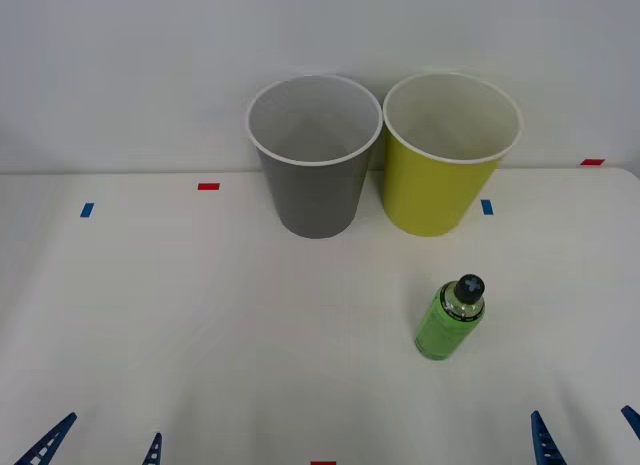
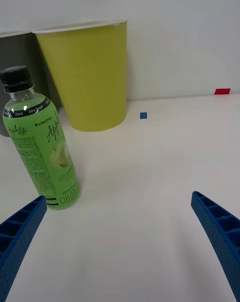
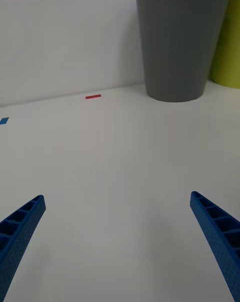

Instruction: Put cans in the gray bin and PET bottles in the light green bin.

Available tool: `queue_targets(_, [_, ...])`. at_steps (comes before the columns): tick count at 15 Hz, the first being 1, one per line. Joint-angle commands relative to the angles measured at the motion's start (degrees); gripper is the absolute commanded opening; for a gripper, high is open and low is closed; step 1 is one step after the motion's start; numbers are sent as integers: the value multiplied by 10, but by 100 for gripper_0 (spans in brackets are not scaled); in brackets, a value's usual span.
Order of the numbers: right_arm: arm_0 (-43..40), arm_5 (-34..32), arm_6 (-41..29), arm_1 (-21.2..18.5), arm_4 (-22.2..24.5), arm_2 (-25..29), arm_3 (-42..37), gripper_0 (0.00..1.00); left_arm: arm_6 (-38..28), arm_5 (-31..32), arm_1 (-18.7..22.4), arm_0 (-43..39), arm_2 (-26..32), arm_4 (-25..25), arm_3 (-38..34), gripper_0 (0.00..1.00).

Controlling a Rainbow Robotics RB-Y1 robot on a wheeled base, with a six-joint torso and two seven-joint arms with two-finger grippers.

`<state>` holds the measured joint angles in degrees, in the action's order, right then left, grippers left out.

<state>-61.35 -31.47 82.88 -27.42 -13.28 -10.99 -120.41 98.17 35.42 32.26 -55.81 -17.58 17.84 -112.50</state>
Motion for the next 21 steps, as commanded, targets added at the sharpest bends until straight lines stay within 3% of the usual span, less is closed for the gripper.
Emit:
queue_targets(1, [0, 0, 0, 0, 0, 0, 0, 100, 0, 0, 0, 0, 0, 0, 0, 100])
queue_targets(8, [7, -18, 8, 18, -4, -18, 19, 100, 0, 0, 0, 0, 0, 0, 0, 100])
queue_targets(12, [26, -35, 33, 2, 5, -49, 19, 100, 0, 0, 0, 0, 0, 0, 0, 100])
queue_targets(21, [171, -33, 71, -14, 6, -106, 81, 100, 0, 0, 0, 0, 0, 0, 0, 100])
